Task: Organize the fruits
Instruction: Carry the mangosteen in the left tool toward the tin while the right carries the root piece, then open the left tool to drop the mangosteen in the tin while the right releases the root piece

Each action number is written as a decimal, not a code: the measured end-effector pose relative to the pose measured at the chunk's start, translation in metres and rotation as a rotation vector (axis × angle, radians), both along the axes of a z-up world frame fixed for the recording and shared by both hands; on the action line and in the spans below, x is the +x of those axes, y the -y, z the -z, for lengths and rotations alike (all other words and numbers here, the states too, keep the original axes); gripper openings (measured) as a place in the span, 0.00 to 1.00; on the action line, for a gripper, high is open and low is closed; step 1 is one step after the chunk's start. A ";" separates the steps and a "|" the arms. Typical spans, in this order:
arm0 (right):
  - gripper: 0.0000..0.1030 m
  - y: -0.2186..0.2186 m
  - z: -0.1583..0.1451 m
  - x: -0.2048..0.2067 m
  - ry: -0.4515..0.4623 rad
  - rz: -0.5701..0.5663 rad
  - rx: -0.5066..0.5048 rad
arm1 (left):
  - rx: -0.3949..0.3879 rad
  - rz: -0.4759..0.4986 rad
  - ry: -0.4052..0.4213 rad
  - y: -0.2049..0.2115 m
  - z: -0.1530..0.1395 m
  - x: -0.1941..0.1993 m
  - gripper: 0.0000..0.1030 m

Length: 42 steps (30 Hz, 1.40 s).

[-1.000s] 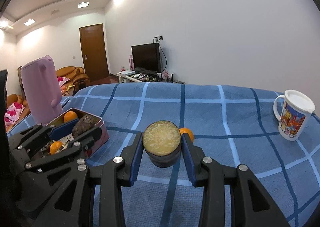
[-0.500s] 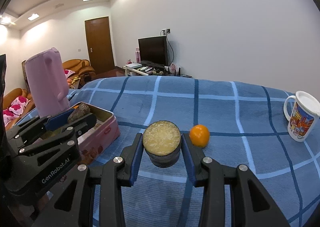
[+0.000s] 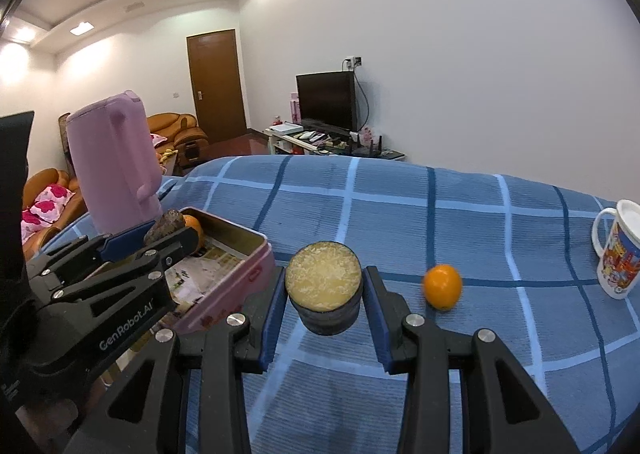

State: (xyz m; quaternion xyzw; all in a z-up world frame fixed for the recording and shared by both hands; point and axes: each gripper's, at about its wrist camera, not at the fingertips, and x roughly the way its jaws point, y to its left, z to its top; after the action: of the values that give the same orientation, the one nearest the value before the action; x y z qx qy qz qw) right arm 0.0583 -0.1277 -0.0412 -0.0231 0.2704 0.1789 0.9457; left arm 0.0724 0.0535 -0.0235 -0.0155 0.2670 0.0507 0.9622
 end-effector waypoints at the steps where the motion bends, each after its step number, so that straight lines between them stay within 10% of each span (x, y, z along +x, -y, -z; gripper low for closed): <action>1: 0.39 -0.002 0.000 0.001 -0.001 -0.005 0.000 | 0.002 -0.011 0.001 -0.003 0.000 0.000 0.39; 42: 0.39 -0.093 0.006 0.018 -0.025 -0.161 0.004 | -0.035 -0.277 -0.135 -0.082 0.020 0.014 0.39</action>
State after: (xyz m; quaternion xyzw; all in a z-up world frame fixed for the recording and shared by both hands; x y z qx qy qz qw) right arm 0.0762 -0.0343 -0.0477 -0.0407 0.2792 0.2552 0.9248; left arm 0.0865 0.1353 -0.0439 -0.0654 0.3274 0.1791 0.9254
